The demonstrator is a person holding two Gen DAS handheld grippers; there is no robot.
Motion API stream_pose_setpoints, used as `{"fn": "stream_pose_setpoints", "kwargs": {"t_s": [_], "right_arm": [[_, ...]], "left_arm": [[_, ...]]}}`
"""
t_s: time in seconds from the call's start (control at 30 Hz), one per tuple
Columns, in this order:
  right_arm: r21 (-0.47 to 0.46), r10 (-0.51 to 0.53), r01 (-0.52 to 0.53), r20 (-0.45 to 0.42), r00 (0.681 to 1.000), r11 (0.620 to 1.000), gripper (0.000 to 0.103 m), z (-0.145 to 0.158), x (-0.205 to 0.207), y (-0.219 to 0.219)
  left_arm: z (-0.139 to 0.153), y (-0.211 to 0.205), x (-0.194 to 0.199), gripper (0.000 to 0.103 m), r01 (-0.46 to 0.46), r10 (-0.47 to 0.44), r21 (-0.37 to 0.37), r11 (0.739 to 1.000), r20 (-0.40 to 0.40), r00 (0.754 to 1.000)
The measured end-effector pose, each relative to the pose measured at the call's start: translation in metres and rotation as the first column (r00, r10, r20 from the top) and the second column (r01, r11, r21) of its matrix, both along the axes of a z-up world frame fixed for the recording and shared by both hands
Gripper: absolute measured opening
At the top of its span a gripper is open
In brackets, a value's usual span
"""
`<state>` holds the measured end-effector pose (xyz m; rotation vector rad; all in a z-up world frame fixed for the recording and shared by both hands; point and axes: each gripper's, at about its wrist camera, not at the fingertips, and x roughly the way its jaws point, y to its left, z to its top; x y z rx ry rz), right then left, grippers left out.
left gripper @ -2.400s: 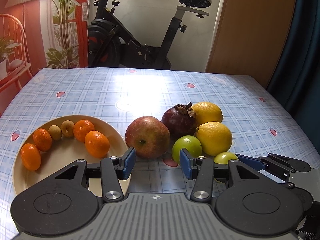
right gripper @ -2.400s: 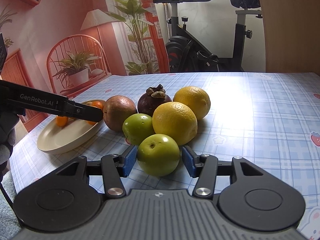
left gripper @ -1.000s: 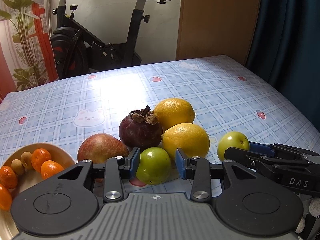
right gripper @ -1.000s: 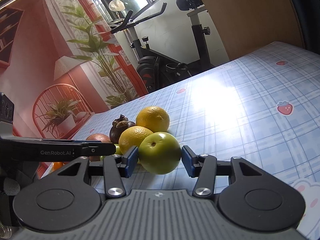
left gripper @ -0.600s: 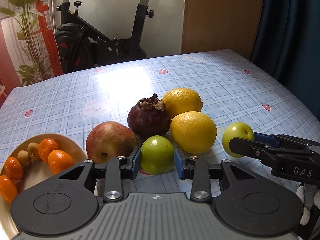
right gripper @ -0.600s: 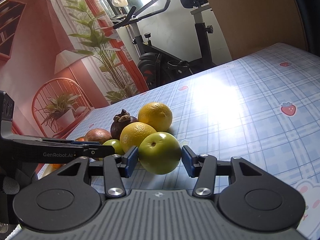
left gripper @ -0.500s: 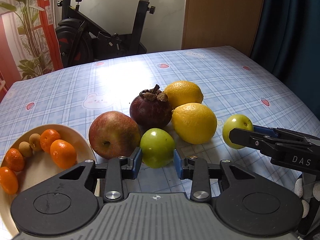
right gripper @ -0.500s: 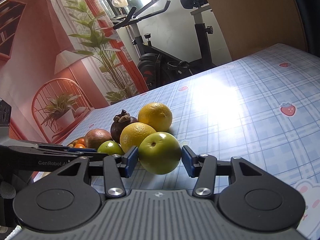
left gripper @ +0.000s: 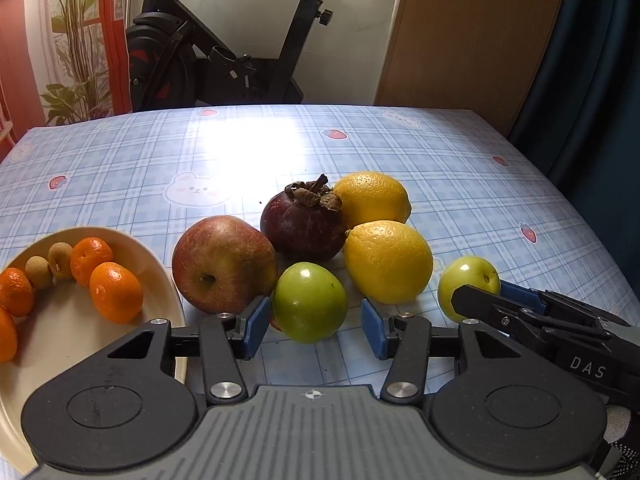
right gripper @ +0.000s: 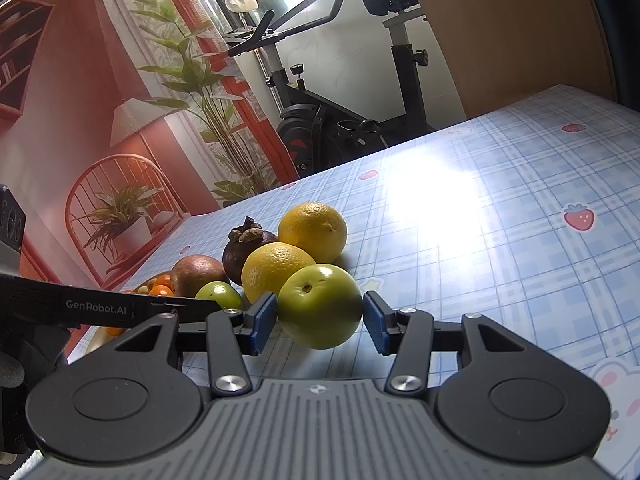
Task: Organize fruits
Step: 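Lift both green apples and carry them toward the plate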
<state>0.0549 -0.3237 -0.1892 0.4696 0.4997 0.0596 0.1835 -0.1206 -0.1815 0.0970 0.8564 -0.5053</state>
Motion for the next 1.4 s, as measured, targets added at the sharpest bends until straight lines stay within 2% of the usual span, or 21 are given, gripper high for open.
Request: {"fn": "stream_pose_setpoints", "kwargs": {"t_s": [0.2,0.23,0.27,0.73,0.93,1.07,1.33,1.4], "right_arm": [[0.002,0.002,-0.002,0.000,1.000,1.000,0.050,0.000,0.000,0.000],[0.002,0.002,-0.002,0.000,1.000,1.000,0.050,0.000,0.000,0.000],[0.002,0.002,-0.002,-0.001,1.000,1.000,0.050,0.000,0.000,0.000],[0.002,0.002,-0.002,0.000,1.000,1.000,0.050,-0.001,0.000,0.001],[0.002,0.002,-0.002,0.000,1.000,1.000,0.050,-0.001,0.000,0.002],[0.003,0.003,-0.003,0.000,1.000,1.000,0.050,-0.002,0.000,0.002],[0.010,0.001,-0.001,0.000,1.000,1.000,0.050,-0.003,0.000,-0.001],[0.010,0.001,-0.002,0.001,1.000,1.000,0.050,-0.003,0.000,0.000]], "left_arm": [[-0.005,-0.014,0.005,0.053,-0.010,0.010,0.016,1.000,0.016,1.000],[-0.005,-0.015,0.007,0.051,-0.015,0.014,0.013,1.000,0.017,1.000],[-0.005,-0.015,0.008,0.045,-0.021,0.021,0.013,1.000,0.020,1.000],[-0.005,0.006,-0.021,0.044,0.014,-0.013,0.026,1.000,-0.015,1.000],[-0.008,0.004,-0.025,0.045,0.024,-0.024,0.040,0.999,-0.006,1.000],[-0.009,0.000,-0.025,0.049,0.042,-0.042,0.049,0.998,0.006,0.999],[-0.001,-0.010,-0.021,0.052,0.073,-0.077,0.064,0.995,0.062,0.995],[-0.004,-0.013,-0.018,0.052,0.074,-0.077,0.071,0.995,0.048,0.996]]}}
